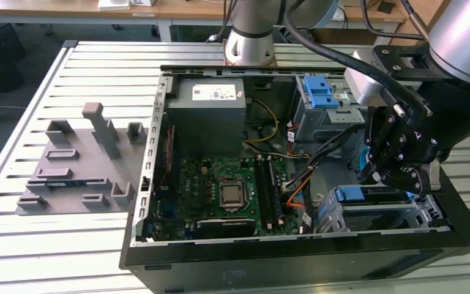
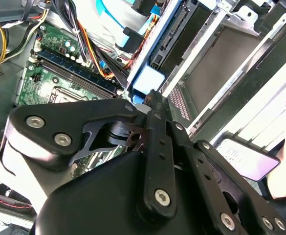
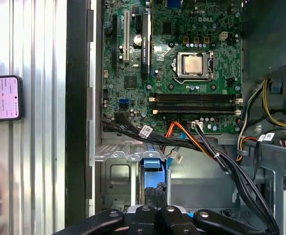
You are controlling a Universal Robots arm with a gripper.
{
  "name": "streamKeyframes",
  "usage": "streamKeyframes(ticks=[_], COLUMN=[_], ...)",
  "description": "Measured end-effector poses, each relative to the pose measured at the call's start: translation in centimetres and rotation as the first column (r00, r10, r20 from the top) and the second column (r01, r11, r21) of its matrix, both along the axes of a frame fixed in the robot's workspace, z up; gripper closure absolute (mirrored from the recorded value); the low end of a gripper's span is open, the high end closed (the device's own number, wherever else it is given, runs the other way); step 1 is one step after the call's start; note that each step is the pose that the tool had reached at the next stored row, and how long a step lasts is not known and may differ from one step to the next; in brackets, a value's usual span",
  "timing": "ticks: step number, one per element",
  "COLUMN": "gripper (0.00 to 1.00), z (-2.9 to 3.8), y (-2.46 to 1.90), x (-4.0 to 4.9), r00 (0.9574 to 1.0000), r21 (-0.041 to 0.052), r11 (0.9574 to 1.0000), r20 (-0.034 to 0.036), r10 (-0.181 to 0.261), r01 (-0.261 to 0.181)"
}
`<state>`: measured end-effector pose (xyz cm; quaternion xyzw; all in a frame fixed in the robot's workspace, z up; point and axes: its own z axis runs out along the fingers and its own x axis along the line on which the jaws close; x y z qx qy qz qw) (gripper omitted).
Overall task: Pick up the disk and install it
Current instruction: 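Insert the first disk wire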
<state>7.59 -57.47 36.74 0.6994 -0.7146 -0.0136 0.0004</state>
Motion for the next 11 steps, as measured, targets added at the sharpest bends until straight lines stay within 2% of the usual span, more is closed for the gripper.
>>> streamKeyframes(ticks=[4, 11], gripper=[0.89, 0.89], z=[-0.01, -0.01], y=[0.00, 0.00], x=[0.18, 1.45], r00=[1.0000, 1.0000], r21=[0.0002, 0.0000], r11=[1.0000, 1.0000], r20=[0.0000, 0.0000], r10=[0.000, 0.000], r01=[0.000, 0.000])
